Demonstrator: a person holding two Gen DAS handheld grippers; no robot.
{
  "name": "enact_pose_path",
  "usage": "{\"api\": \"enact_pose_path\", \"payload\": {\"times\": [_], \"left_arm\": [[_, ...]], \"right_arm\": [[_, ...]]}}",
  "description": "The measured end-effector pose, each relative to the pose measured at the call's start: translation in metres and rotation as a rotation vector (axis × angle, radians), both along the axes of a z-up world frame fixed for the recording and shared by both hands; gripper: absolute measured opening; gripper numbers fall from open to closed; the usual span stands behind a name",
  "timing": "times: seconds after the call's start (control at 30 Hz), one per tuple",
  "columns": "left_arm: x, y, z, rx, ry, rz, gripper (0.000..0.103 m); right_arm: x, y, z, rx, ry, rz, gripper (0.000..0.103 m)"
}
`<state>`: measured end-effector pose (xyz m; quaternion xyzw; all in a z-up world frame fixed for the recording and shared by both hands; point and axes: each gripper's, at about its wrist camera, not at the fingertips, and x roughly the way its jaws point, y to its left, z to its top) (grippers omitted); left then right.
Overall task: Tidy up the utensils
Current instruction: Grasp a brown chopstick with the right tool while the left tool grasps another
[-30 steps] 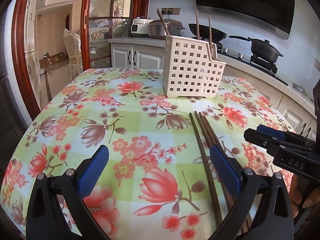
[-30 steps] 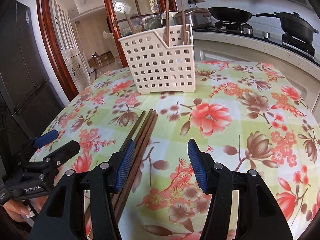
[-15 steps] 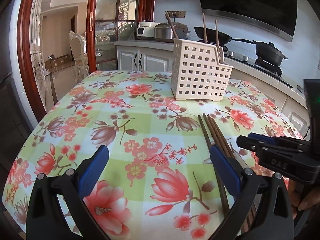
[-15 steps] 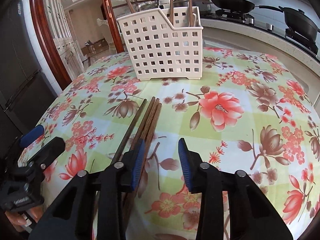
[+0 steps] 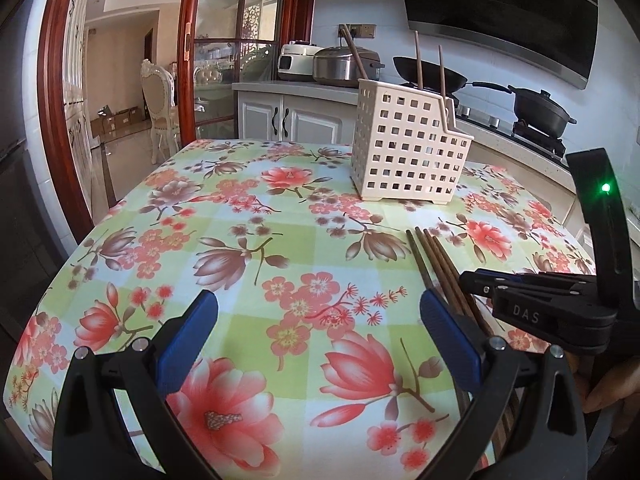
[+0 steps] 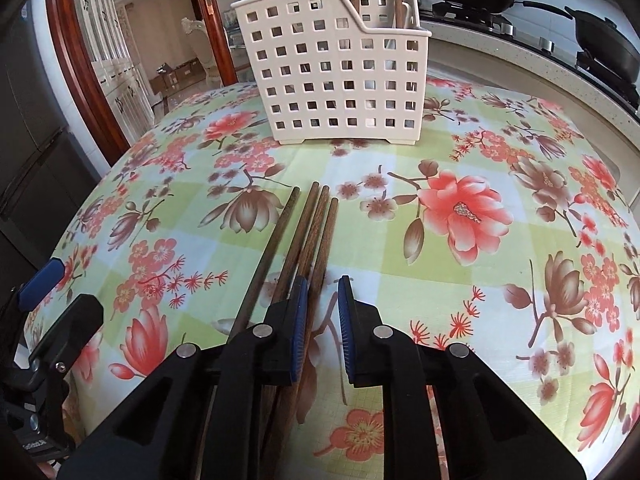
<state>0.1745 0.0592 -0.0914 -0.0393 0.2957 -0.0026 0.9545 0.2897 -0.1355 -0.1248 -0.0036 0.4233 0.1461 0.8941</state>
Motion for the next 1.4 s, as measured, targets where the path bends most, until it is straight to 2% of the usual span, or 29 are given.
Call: {"api": "enact_pose_path", "payload": {"times": [0.33, 0.37, 0.67, 0.77, 0.87, 0.97, 1.13, 1.3, 1.4], "left_arm": [[-0.001, 0.006, -0.001, -0.022, 0.002, 0.002, 0.098], [-0.001, 0.007, 0.0, -0.022, 0.003, 0.002, 0.098], [0.003, 0.002, -0.003, -0.013, 0.023, -0.002, 0.098], [0.011, -0.008, -0.002, -0.016, 0.049, -0.033, 0.098], [0.029, -0.023, -0.004, -0.013, 0.111, -0.081, 0.098], [0.046, -0.035, -0.006, 0.008, 0.147, -0.085, 0.096], [0.074, -0.054, -0.013, 0.037, 0.221, -0.117, 0.075], [0.088, -0.07, -0.017, 0.056, 0.251, -0.139, 0.062], [0.095, -0.078, -0.022, 0.075, 0.275, -0.14, 0.049]], "right_arm": [[0.007, 0.02, 0.0, -0.145, 0.003, -0.005, 0.013], [0.008, 0.019, 0.0, -0.141, 0.005, -0.003, 0.008], [0.0, -0.013, -0.001, -0.061, -0.018, -0.027, 0.006], [-0.005, -0.033, 0.003, -0.028, -0.039, -0.047, 0.006], [-0.009, -0.052, 0.006, 0.001, -0.046, -0.07, 0.006], [-0.015, -0.065, 0.009, 0.025, -0.056, -0.075, 0.006], [-0.025, -0.082, 0.018, 0.063, -0.089, -0.076, 0.006], [-0.029, -0.094, 0.021, 0.09, -0.104, -0.077, 0.006], [-0.028, -0.098, 0.019, 0.103, -0.096, -0.076, 0.006]]}}
